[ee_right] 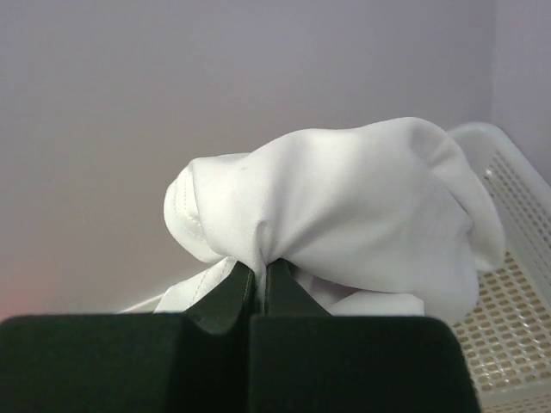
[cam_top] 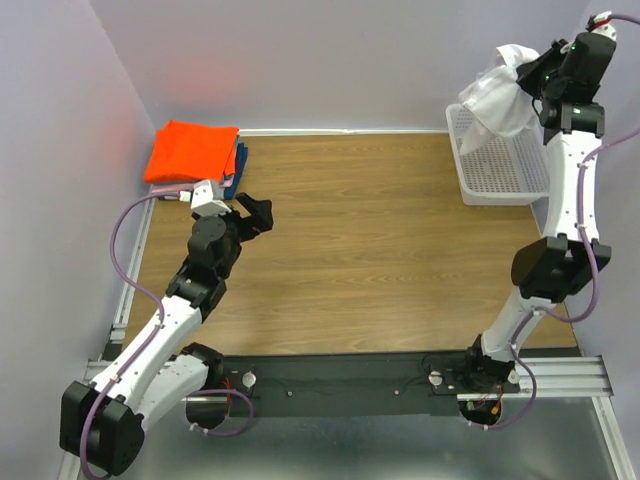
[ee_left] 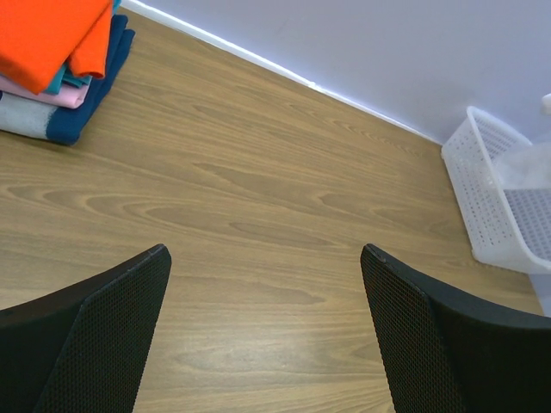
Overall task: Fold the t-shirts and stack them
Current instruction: Grab the tshirt from the pile, then move the tshirt to the center of the board
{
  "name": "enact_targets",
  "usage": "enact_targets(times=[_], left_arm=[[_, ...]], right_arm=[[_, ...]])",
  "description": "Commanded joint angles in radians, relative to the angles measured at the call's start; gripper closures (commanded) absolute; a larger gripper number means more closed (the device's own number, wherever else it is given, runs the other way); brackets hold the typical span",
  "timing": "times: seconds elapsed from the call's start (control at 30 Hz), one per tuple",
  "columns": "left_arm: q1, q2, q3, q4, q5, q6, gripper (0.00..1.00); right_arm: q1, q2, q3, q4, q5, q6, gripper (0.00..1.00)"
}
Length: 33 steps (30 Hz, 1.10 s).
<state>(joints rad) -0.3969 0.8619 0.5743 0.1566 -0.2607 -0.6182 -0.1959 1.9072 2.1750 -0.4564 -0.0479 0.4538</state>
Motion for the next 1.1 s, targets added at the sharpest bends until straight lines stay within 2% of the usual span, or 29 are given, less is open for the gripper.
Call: enact_targets(times=[0.0, 0.1, 0.23, 0.43, 0.67, 0.87, 0.93, 1.07], left_arm=[[-0.005, -0.020, 0.053, -0.037, 0.003, -0.005, 0.02], [-0.005, -0.038, 0.061, -0.048, 0.024, 0.002, 0.02], [-0.005, -0.081, 0.048, -0.052, 0.034, -0.006, 0.02], [-0.005, -0.148, 0.038, -0.065, 0.089, -0.009, 0.02], [-0.005, -0.190, 0.025, -0.143, 0.043, -0.063, 0.02], [-0.005, -0.198, 0.012, -0.195, 0.040, -0.086, 0.02], [-0.005, -0.195, -0.004, -0.206, 0.028, -0.098, 0.02], [-0.005, -0.164, -0.022, -0.213, 0.024, -0.103, 0.02]], right_arm=[[0.015, -0.092, 0.026, 0.007, -0.220, -0.003, 0.99], [0.024, -0.143, 0.026, 0.005, -0.376, 0.022, 0.99], [0.067, -0.221, -0.012, 0.005, -0.497, 0.033, 0.99], [0.237, -0.347, -0.135, 0.007, -0.480, -0.026, 0.99], [0.410, -0.418, -0.368, 0.022, -0.412, -0.078, 0.99], [0.510, -0.402, -0.596, 0.065, -0.336, -0.096, 0.99], [0.526, -0.373, -0.684, 0.096, -0.316, -0.095, 0.97], [0.532, -0.261, -0.757, 0.113, -0.277, -0.104, 0.96]])
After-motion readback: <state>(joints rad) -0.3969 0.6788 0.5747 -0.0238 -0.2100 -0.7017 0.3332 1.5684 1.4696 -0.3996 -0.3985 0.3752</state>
